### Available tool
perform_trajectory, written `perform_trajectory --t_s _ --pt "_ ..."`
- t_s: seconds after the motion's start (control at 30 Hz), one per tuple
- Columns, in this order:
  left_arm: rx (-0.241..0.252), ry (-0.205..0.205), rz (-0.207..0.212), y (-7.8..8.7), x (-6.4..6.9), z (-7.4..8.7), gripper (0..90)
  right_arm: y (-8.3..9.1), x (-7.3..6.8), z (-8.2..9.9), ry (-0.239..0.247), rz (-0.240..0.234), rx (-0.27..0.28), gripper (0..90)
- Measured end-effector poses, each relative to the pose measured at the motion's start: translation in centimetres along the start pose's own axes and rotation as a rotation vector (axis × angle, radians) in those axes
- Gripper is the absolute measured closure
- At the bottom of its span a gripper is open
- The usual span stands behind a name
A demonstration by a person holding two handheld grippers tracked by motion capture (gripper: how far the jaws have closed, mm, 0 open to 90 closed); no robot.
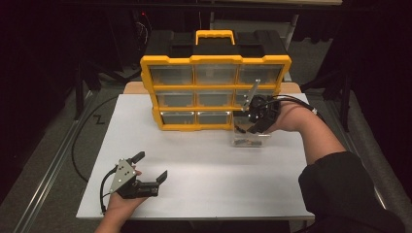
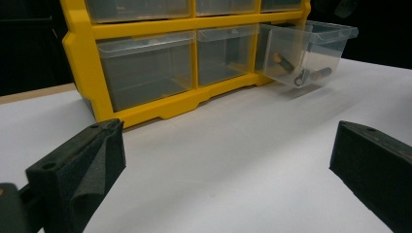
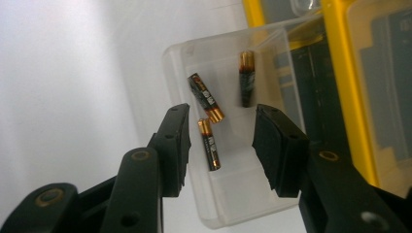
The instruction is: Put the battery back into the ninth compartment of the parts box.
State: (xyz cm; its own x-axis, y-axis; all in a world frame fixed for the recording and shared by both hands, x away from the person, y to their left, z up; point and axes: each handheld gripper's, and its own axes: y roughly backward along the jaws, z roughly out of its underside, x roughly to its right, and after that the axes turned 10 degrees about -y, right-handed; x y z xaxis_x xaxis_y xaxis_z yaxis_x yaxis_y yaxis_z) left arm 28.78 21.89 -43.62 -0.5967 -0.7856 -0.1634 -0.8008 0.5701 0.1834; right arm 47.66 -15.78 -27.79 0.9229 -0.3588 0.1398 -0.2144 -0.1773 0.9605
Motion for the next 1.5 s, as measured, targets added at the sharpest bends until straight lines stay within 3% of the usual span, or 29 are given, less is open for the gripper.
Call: perform_trajectory --t_s 0.2,0.53,0.87,1.5 --pt "-0.003 -0.004 0.001 -0.1 0.1 -0.1 0.1 -0.1 -0.9 1.0 0.002 0.005 -0.020 56.3" --pt "-0.003 0.003 -0.008 0.0 0.1 -0.1 0.1 -0.1 -2.6 2.9 -0.041 -0.015 0.002 53.1" --pt "-0.022 0.007 -0.030 0.0 -0.2 0.0 0.1 -0.4 -3.8 4.6 -0.076 -0.017 -0.012 46.7" --pt "-0.030 0.002 -0.033 -0.1 -0.2 0.0 0.1 -4.2 -5.9 6.5 -0.113 -0.048 -0.027 29.3"
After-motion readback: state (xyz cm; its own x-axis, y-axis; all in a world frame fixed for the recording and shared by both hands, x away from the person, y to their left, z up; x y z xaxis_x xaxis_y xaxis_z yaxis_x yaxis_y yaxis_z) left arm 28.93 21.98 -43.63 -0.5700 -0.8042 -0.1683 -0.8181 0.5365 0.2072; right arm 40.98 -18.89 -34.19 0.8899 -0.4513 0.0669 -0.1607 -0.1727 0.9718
